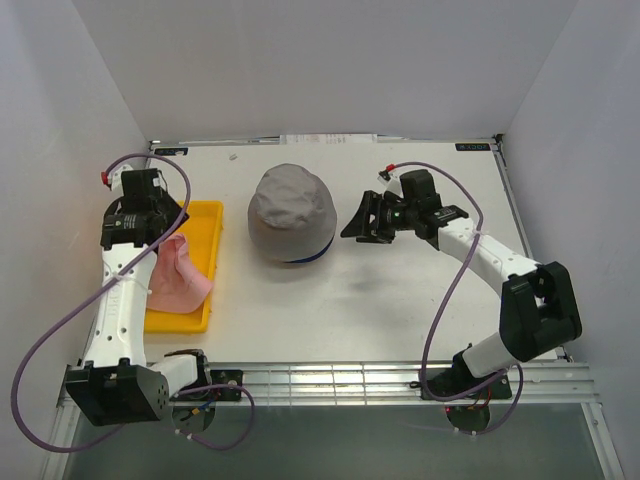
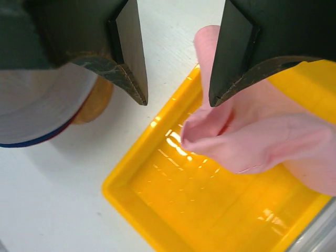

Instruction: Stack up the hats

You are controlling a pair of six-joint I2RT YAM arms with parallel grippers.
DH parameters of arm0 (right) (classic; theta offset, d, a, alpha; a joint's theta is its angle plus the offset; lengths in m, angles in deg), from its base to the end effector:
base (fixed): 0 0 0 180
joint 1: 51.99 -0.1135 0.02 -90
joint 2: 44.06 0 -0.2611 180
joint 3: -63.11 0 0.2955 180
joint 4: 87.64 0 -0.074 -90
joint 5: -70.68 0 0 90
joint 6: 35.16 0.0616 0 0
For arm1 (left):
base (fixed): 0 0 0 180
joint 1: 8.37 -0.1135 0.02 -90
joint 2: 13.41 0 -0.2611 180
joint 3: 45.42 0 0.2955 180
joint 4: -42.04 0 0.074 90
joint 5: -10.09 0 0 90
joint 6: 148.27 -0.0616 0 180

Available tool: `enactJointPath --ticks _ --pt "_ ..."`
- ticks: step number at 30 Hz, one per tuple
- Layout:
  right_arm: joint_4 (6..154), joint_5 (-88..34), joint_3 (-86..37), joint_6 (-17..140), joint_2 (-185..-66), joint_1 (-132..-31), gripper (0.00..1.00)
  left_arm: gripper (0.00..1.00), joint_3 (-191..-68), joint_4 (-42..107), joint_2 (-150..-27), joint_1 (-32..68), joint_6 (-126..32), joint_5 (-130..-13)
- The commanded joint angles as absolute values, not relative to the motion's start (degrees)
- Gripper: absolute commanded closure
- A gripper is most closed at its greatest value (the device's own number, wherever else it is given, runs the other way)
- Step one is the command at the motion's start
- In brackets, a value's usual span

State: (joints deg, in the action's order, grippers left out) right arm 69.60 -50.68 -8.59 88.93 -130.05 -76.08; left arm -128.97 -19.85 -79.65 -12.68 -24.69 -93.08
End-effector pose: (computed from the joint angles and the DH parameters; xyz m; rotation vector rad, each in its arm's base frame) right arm 0.3422 0.1881 0.2247 -0.1218 2.3570 1.1394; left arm 0.2905 0.0360 0.3464 -0.8594 2.1585 0.0138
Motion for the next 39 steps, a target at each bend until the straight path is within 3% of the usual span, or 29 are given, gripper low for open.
enactJointPath --ticks 1,12,29,32,33,36,37,39 --pt "73.53 -52.54 -7.67 88.33 -127.64 -78.00 0.33 0.39 -127.10 -24.34 -77.05 -12.85 -24.08 -103.72" --pt "74.85 -53.60 -4.94 87.10 -127.03 -79.41 0.33 0.32 -121.83 -22.42 -80.82 -13.20 -19.33 -99.35" --pt "75.11 -53.77 -4.68 86.39 -128.34 -79.41 0.33 0.38 -116.37 -17.13 -85.92 -13.20 -21.00 -95.29" --pt "75.20 -53.86 -4.50 86.39 -128.52 -79.41 0.33 0.48 -116.11 -17.05 -86.10 -13.20 -21.36 -96.00" --pt "75.20 -53.86 -4.50 86.39 -128.43 -79.41 0.33 0.61 -115.85 -17.05 -86.10 -13.20 -21.62 -96.00" --pt "75.20 -53.77 -4.41 86.57 -128.26 -79.41 0.34 0.86 -116.63 -17.22 -85.57 -13.20 -22.67 -95.74" --pt "75.02 -53.77 -4.50 86.66 -128.17 -79.41 0.34 1.00 -117.25 -17.57 -85.31 -13.20 -23.02 -95.65" --pt "74.59 -53.69 -4.94 86.75 -127.73 -79.41 0.35 1.00 -118.91 -18.54 -84.61 -13.20 -23.90 -95.21"
